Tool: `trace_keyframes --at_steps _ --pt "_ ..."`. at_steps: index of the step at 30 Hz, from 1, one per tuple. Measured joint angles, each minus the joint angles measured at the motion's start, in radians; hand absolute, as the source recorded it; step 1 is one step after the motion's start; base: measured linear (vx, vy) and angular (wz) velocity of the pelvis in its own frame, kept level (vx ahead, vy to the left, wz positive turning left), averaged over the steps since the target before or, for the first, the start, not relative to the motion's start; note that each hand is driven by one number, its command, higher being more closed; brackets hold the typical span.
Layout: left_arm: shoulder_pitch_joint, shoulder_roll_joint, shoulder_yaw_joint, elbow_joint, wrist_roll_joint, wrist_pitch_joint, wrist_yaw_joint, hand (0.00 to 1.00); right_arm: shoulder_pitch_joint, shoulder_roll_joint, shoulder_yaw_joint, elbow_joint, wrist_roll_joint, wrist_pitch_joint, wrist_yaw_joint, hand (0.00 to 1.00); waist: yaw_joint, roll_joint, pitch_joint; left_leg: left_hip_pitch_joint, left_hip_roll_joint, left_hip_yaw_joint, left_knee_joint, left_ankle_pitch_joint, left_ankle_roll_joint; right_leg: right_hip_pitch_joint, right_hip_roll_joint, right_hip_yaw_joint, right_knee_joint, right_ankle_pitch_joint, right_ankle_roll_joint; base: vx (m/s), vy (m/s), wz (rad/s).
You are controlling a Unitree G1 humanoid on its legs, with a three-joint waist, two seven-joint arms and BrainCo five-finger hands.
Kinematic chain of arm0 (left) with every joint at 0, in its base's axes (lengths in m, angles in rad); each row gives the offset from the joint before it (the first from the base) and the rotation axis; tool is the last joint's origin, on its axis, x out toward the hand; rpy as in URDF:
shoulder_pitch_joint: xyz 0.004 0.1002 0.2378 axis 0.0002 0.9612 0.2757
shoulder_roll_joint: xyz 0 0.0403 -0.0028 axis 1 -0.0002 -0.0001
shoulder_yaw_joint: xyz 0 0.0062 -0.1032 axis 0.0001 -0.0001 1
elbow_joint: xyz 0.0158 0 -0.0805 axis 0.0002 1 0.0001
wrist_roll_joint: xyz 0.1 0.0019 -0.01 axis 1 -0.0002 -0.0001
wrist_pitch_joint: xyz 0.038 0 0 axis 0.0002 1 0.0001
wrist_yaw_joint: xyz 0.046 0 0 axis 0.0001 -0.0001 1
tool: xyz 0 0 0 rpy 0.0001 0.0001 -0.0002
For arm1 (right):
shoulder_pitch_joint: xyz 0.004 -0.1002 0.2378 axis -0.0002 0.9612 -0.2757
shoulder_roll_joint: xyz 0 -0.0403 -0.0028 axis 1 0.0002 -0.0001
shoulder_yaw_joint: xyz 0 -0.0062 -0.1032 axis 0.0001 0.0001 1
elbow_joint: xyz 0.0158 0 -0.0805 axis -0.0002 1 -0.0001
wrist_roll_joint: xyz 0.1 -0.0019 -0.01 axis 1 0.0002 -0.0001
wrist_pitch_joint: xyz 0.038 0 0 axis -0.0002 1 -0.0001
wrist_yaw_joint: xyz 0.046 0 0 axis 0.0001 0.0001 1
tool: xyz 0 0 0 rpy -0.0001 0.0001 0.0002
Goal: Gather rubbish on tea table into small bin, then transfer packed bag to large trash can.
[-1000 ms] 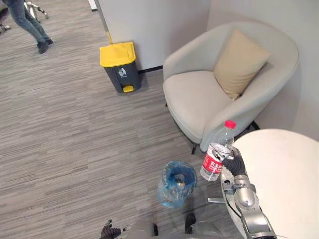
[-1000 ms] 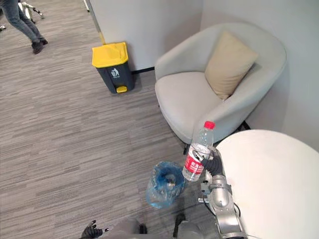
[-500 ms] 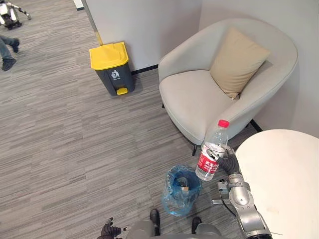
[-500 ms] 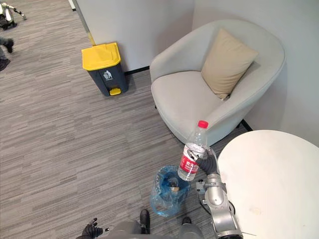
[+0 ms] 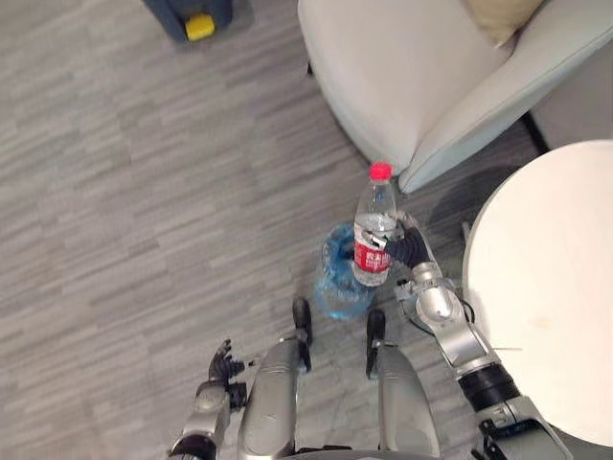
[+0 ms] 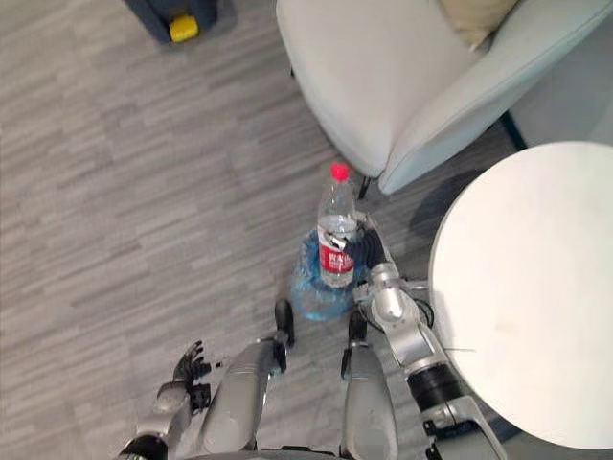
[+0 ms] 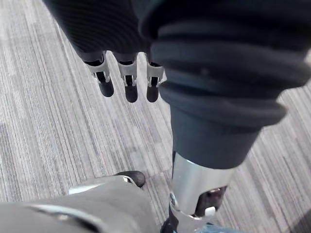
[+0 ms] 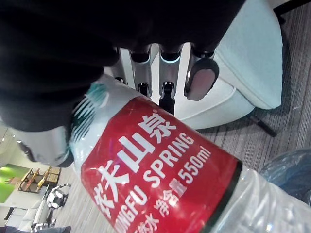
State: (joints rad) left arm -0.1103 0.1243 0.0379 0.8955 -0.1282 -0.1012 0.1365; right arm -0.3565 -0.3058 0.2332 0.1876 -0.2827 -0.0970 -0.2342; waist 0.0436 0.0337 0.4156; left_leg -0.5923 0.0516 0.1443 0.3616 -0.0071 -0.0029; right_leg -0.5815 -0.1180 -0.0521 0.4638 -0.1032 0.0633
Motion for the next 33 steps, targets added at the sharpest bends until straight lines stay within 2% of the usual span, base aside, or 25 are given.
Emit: trace_keyframes --at_steps 4,8,11,14,16,26,27,33 --pt "-0.097 -0.014 0.000 -0.080 -0.019 -0.019 0.018 0.00 -0.136 -0.028 0.013 -0.013 -0.004 0.022 -0.054 1.00 0.010 -0.001 0.052 -0.220 0.020 -0.014 0.139 -0.019 0.013 -0.214 -0.009 -0.005 0.156 -0.037 -0.013 -0.23 -0.035 0.16" --pt "-0.160 -0.031 0.002 -0.154 -0.019 -0.024 0.026 0.00 -0.205 -0.062 0.012 -0.012 -0.010 0.043 -0.104 1.00 0.024 -0.001 0.060 -0.399 0.043 -0.008 0.211 -0.020 0.016 -0.387 -0.013 -0.022 0.238 -0.047 -0.013 -0.15 -0.028 0.09" --pt "-0.202 -0.021 0.018 -0.201 -0.024 -0.039 0.048 0.00 -0.277 -0.083 0.012 0.034 -0.030 0.056 -0.141 1.00 0.027 -0.005 0.096 -0.485 0.056 -0.006 0.257 -0.018 0.015 -0.468 -0.028 -0.042 0.303 -0.061 -0.018 -0.08 -0.028 0.27" --pt "-0.234 -0.021 0.044 -0.225 -0.043 -0.043 0.060 0.00 -0.350 -0.095 0.011 0.096 -0.034 0.067 -0.164 1.00 0.033 -0.009 0.103 -0.567 0.062 -0.004 0.293 -0.016 0.015 -0.551 -0.036 -0.047 0.350 -0.068 -0.026 -0.04 -0.023 0.13" --pt "-0.274 -0.019 0.053 -0.237 -0.059 -0.059 0.066 0.00 -0.409 -0.096 0.010 0.169 -0.034 0.075 -0.180 1.00 0.047 -0.010 0.110 -0.636 0.071 -0.003 0.335 -0.014 0.013 -0.617 -0.041 -0.051 0.396 -0.077 -0.032 -0.03 -0.013 0.07" --pt "-0.304 0.000 0.052 -0.245 -0.061 -0.080 0.070 0.00 -0.512 -0.101 0.010 0.373 -0.031 0.085 -0.187 1.00 0.049 -0.010 0.110 -0.698 0.077 -0.005 0.370 -0.015 0.019 -0.687 -0.051 -0.056 0.453 -0.100 -0.034 -0.03 -0.007 0.04" --pt "-0.304 0.000 0.052 -0.245 -0.061 -0.081 0.072 0.00 -0.516 -0.103 0.011 0.387 -0.031 0.086 -0.188 0.00 0.049 -0.010 0.110 -0.699 0.077 -0.005 0.369 -0.015 0.019 -0.688 -0.052 -0.057 0.453 -0.101 -0.036 -0.03 -0.012 0.07" --pt "-0.305 0.007 0.043 -0.248 -0.076 -0.084 0.082 0.00 -0.559 -0.116 0.010 0.469 -0.020 0.104 -0.199 0.00 0.049 -0.011 0.110 -0.711 0.079 0.000 0.372 -0.006 0.017 -0.700 -0.055 -0.059 0.460 -0.100 -0.036 -0.01 -0.004 0.01"
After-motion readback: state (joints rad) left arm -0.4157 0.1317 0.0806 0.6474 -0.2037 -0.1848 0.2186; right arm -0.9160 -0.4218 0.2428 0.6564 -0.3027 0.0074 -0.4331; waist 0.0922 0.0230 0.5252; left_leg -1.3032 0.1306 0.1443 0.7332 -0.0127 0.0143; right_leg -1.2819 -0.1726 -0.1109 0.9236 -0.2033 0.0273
